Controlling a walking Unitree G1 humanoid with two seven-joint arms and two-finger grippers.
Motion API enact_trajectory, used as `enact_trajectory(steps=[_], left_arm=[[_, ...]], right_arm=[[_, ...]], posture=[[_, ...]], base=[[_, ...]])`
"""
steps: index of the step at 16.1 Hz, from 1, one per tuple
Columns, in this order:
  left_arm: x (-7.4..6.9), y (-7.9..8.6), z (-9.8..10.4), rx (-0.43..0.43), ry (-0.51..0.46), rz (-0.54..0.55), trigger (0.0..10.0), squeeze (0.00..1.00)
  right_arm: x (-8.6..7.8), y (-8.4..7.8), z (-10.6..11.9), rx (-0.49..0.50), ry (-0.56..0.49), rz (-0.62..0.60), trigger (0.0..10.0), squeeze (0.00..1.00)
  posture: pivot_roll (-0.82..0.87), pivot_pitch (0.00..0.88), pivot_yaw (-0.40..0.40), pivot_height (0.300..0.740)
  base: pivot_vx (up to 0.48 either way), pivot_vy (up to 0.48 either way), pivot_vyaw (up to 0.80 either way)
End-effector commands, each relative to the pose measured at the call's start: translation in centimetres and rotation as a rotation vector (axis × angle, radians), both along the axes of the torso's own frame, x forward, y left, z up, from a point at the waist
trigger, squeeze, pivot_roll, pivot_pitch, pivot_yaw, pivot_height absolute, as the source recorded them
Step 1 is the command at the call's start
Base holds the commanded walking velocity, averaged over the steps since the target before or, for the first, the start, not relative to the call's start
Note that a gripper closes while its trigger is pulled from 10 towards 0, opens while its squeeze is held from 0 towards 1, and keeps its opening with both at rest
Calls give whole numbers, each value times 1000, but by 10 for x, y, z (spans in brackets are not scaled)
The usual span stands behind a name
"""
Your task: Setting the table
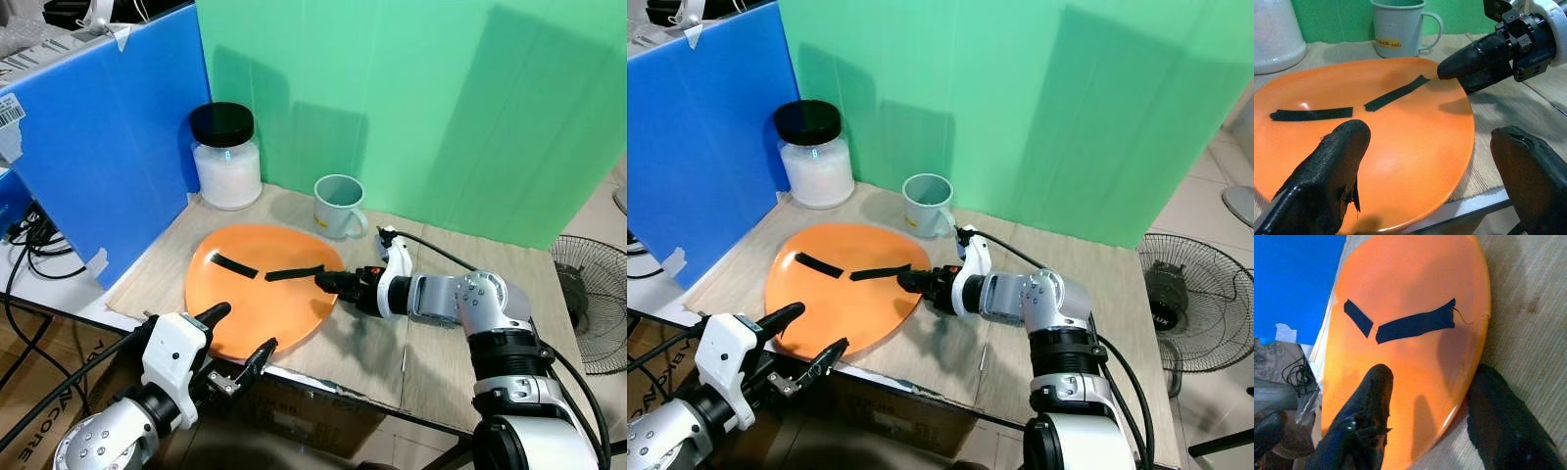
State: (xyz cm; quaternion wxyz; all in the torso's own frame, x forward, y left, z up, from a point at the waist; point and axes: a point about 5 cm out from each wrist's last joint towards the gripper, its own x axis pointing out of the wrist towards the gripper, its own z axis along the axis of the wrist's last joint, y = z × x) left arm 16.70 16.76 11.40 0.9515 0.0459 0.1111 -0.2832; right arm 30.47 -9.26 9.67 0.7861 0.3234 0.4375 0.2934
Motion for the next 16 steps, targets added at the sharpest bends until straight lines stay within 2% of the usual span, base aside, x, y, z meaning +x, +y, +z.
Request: enact_trajectory(steps=[1,13,16], left_arm=[[2,-1,1,4,-12,-3,10000,0],[3,-1,2,2,-22,11,10000,0],[6,9,5,5,-28,130,10000,0]], right_arm=[[0,3,6,25,-19,15,0,0],[-1,5,-1,15,2,0,0,0],[1,5,-2,34,-13,-30,0,0]], posture=[[-67,0,-58,740],[-59,2,-55,740],[-58,7,-42,740]], base=[[0,0,0],[0,0,0],[0,0,0]])
